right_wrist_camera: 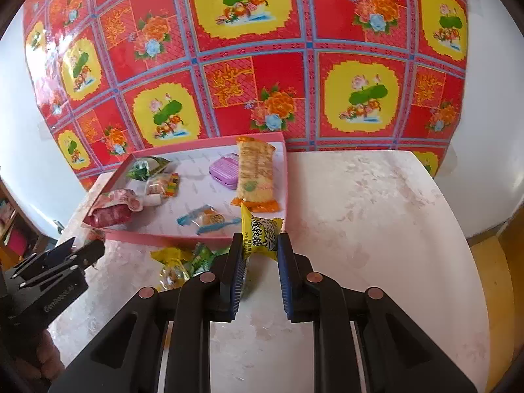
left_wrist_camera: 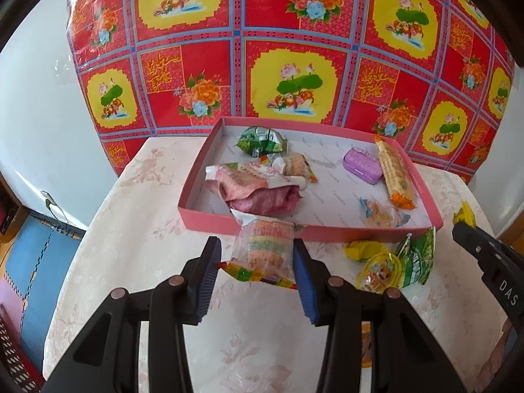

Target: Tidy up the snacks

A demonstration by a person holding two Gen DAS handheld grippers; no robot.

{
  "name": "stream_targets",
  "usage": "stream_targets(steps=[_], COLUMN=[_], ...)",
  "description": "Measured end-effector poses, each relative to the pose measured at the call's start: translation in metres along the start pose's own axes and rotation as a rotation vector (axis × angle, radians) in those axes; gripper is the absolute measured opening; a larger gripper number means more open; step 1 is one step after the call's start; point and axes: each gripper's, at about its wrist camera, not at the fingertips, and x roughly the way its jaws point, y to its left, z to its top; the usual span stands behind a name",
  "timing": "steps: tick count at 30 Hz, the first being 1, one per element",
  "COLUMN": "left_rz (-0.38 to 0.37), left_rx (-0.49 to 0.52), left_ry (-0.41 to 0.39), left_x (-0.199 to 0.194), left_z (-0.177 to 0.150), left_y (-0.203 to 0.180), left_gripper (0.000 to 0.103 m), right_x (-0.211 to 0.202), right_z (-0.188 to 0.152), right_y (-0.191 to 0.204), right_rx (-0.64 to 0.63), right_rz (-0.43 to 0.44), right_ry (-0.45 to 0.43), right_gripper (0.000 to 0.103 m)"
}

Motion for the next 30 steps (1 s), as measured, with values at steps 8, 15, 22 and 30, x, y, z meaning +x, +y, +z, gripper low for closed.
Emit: stream_targets(steps=[8,15,22,30], left_rz=[-0.021,-0.034,-0.050,-0.056], left_rx=[0.020,0.035,0.043,0.101], left_ry=[-0.020,-0.025,-0.033,-0.047], left_x=[0.004,0.015,0.026,0.042], left_z=[0.012,0.021,0.028,0.033], left_y=[-0.004,-0.008,-0.011,-0.019], left_gripper=[0.046,0.046,0.046,0.045], right_x=[0.002,0.009,0.023,0.042], right_z=[0.010,0.018,0.025,0.026], right_y=[0.012,0.023,0.035,0.040], right_rx=[-0.009,-0.018,-0.031,-0.032], right_rz=[0.026,0.050,0.076,0.088], right_ry=[-0.018,-0.026,-0.025,-0.007], right_gripper=[0.021,0.021,0.021,0.021])
